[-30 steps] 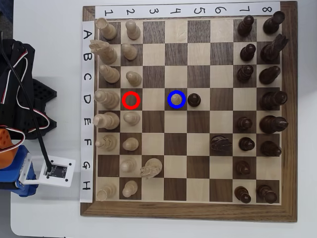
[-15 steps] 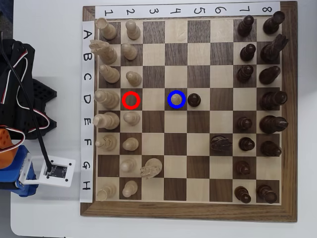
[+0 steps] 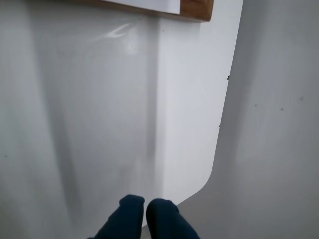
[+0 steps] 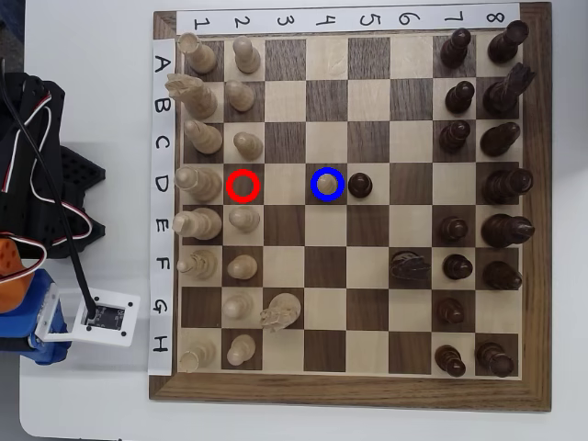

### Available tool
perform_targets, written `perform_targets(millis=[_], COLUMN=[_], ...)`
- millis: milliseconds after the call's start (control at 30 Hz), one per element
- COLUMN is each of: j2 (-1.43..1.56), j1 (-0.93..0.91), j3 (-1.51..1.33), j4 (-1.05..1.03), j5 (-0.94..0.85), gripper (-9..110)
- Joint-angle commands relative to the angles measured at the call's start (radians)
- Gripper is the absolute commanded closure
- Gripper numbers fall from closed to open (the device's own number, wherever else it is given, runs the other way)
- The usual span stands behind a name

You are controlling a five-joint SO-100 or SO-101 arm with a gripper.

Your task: Move the piece to destination

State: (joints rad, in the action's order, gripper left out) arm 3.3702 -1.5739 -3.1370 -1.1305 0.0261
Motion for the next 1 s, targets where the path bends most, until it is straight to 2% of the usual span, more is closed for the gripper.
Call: perform_targets(millis=[0, 500, 700, 967], j2=[0.06, 0.06, 0.06, 0.06], j1=[0.009, -0.028, 0.015, -0.052], j3=[0.018, 0.018, 0.018, 0.018], j4=[0.005, 0.005, 0.005, 0.005], j5=[-0.002, 0.034, -0.006, 0.057], gripper=[100, 101, 101, 101])
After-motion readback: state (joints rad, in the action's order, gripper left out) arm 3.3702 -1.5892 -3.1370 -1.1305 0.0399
